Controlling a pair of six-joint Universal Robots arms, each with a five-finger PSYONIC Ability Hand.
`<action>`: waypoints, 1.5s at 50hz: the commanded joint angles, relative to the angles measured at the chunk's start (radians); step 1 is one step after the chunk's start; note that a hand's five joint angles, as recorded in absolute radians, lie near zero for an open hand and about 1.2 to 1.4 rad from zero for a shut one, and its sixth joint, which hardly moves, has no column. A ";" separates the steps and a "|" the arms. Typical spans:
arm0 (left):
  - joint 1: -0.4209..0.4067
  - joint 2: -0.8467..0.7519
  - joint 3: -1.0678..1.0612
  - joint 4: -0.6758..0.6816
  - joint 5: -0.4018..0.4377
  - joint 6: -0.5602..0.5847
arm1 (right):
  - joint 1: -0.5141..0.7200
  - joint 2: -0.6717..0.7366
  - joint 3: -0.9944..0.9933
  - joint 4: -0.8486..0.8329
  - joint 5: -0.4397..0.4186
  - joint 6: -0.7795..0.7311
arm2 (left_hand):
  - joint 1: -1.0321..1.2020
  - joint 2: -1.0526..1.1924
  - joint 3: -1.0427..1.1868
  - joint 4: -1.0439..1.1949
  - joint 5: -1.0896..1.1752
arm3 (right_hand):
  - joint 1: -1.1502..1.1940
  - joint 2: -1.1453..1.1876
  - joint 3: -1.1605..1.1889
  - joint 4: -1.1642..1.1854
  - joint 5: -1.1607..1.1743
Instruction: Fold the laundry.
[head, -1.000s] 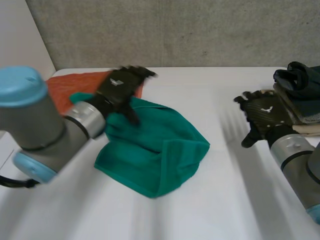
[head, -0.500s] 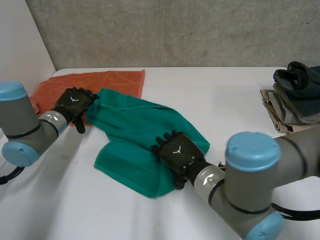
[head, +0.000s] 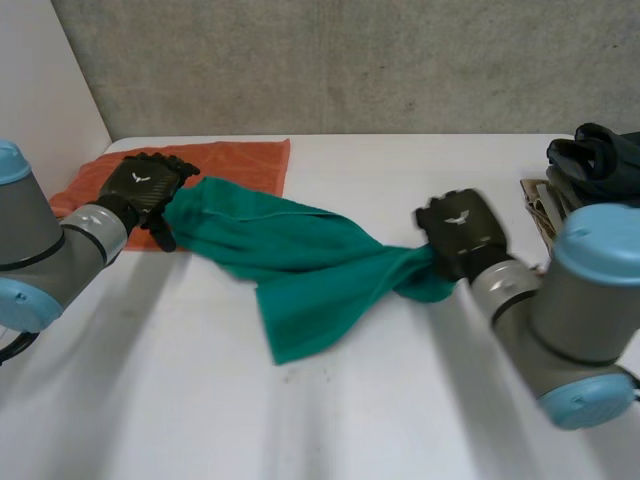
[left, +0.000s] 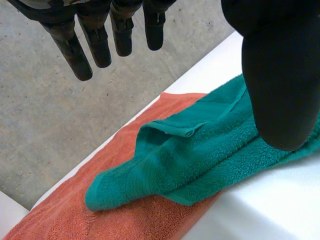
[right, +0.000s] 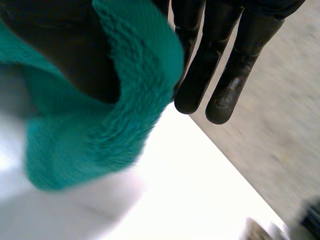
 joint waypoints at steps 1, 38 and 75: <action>-0.004 0.033 -0.054 0.002 0.003 -0.013 | -0.268 -0.001 -0.024 -0.007 -0.041 -0.033 | 0.031 0.017 0.011 0.020 0.004 | 0.399 0.218 0.217 0.209 0.236; -0.095 -0.298 0.256 0.112 0.007 0.006 | -0.230 -0.231 0.096 0.255 -0.003 0.088 | 0.219 0.205 0.199 0.208 0.192 | -0.823 -1.004 -1.005 -1.013 -0.986; -0.142 -0.238 0.239 0.106 -0.060 -0.005 | -0.213 0.108 0.041 0.180 -0.026 0.165 | 1.202 1.188 1.182 1.191 1.175 | -0.310 -0.492 -0.493 -0.501 -0.474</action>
